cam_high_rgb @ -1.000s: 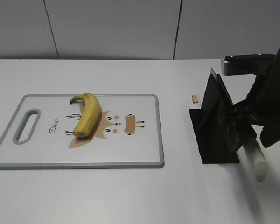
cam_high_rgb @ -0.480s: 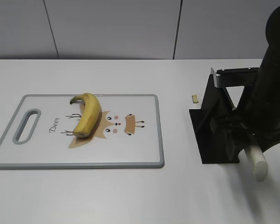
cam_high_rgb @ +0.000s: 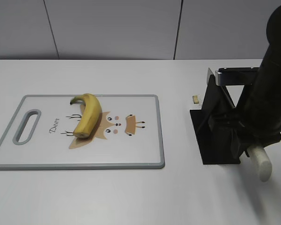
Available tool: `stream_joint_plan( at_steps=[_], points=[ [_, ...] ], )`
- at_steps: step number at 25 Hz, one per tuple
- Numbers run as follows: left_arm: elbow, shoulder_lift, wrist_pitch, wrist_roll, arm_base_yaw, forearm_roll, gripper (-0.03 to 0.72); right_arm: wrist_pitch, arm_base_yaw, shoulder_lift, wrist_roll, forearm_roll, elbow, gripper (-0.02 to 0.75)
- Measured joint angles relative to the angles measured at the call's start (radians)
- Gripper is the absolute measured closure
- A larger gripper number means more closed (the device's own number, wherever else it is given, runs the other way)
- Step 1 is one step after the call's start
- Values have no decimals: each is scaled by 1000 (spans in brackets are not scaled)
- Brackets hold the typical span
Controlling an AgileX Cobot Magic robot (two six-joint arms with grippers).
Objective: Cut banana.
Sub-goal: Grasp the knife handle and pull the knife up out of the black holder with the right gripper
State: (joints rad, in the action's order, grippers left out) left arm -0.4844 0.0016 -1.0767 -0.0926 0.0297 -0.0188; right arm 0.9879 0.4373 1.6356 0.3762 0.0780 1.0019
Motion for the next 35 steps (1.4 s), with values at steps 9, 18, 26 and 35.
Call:
stream_joint_plan(
  at_steps=[9,18,26,35],
  points=[
    [0,0,0,0,0,0,128,0,0,-3,5,0,0,566],
    [0,0,0,0,0,0,135,-5,0,-72,13,-6,0,566],
    [0,0,0,0,0,0,135,-20,0,-141,36,-20,0,566],
    [0,0,0,0,0,0,135,-26,0,-205,77,-53,0,566]
  ],
)
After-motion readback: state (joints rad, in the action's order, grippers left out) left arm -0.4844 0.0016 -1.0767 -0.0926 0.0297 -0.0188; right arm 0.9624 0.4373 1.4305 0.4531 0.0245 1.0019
